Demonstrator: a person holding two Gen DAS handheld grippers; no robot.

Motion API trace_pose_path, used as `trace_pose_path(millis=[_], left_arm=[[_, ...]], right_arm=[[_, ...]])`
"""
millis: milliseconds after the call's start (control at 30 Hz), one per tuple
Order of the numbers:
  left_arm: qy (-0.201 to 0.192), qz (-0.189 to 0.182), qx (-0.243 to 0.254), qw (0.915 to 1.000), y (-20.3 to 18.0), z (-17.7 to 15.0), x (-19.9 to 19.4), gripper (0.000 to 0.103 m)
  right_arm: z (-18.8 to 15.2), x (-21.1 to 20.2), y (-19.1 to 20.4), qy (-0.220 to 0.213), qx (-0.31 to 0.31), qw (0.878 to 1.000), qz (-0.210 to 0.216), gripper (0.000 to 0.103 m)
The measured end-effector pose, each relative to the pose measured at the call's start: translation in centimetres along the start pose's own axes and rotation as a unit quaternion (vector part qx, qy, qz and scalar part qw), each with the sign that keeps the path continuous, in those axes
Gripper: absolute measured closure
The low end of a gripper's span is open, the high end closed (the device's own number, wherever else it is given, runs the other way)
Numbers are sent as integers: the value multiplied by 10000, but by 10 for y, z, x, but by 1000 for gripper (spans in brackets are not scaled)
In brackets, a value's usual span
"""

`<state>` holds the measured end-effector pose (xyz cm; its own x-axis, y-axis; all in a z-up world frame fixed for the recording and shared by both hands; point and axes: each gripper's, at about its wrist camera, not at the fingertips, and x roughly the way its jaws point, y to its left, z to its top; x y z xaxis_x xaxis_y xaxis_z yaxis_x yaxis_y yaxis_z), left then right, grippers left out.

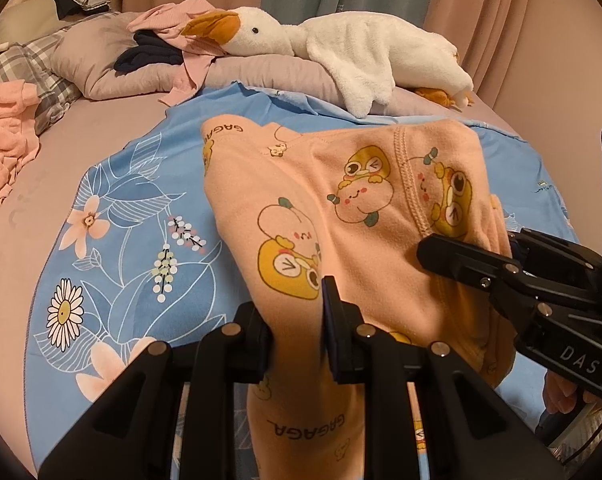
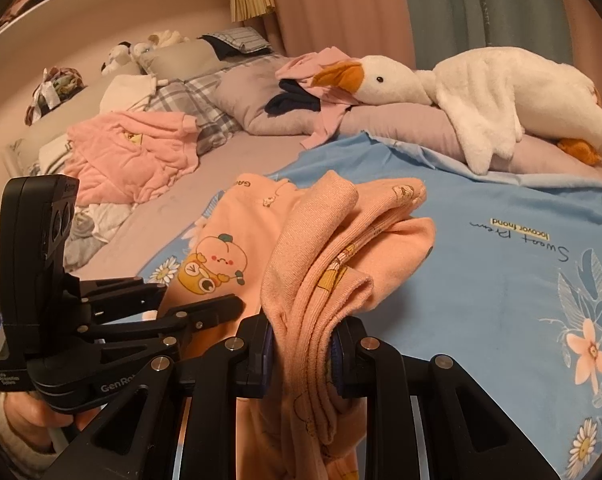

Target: Fold small clothes

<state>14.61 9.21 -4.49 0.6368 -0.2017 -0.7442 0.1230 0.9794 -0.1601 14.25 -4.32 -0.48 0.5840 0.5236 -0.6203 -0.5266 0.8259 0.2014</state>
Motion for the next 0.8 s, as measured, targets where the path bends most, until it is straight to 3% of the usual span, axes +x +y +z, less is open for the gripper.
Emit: trace_pose_path(millis=[800], left_arm=[[277, 174, -72, 9994, 8, 6, 37, 80]], right_arm=[[0, 33, -6, 209, 22, 9998, -72, 79]])
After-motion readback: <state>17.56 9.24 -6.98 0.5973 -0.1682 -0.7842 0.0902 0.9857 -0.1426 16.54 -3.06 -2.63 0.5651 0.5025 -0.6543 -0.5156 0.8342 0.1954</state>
